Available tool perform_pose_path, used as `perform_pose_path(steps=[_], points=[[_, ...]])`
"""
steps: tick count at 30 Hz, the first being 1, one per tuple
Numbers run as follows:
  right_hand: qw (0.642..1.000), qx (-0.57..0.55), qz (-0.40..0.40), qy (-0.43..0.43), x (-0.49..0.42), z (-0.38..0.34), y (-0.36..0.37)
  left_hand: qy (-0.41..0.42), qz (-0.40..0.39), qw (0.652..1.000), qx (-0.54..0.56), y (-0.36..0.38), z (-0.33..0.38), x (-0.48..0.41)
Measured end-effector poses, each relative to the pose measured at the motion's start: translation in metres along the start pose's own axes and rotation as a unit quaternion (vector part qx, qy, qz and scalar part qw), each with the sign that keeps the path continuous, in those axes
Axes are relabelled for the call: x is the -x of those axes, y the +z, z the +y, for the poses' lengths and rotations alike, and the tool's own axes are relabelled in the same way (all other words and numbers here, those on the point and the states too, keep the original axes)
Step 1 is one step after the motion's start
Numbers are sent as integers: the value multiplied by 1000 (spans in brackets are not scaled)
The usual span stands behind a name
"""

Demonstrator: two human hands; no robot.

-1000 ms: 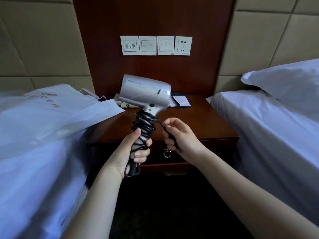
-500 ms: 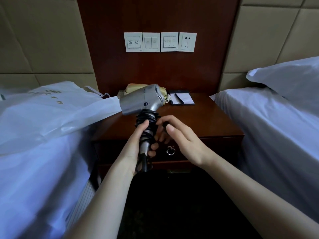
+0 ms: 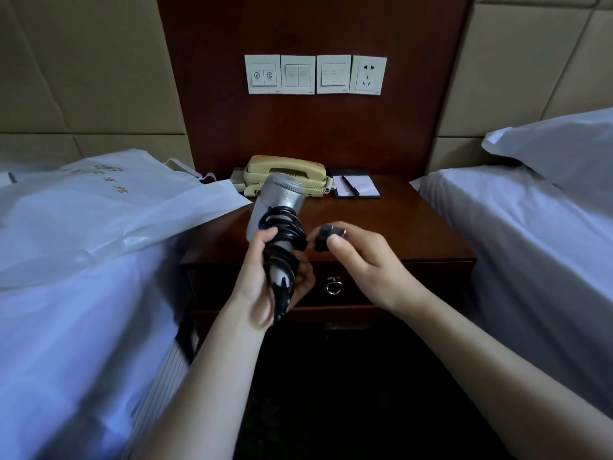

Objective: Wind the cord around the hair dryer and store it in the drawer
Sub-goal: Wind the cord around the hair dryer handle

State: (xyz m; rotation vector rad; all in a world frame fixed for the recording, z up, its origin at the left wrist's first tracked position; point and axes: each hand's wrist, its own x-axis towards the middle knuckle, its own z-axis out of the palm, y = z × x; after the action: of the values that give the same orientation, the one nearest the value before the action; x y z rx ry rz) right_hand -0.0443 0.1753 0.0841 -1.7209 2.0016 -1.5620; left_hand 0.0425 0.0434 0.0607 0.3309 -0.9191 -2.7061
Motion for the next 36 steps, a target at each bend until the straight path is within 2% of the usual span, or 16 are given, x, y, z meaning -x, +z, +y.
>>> perform_pose_path(steps=[3, 6, 12, 17, 22, 28, 36], points=[[998, -57, 35, -22, -4, -1, -1, -10, -27, 998, -49, 4, -2, 1], [994, -98, 58, 9, -6, -2, 0, -16, -5, 997, -77, 9, -7, -1], [998, -21, 48, 33, -4, 3, 9, 28, 13, 999, -37, 14, -10, -2], [997, 36, 34, 54, 0, 7, 14, 26, 29, 999, 18, 15, -8, -3], [996, 16, 46, 70, -1, 10, 18, 14, 35, 998, 45, 12, -9, -5], [997, -15, 20, 79, -2, 6, 24, 20, 35, 996, 78, 7, -7, -6], [993, 107, 37, 19, -3, 0, 5, -4, 1, 999, 34, 14, -4, -1]])
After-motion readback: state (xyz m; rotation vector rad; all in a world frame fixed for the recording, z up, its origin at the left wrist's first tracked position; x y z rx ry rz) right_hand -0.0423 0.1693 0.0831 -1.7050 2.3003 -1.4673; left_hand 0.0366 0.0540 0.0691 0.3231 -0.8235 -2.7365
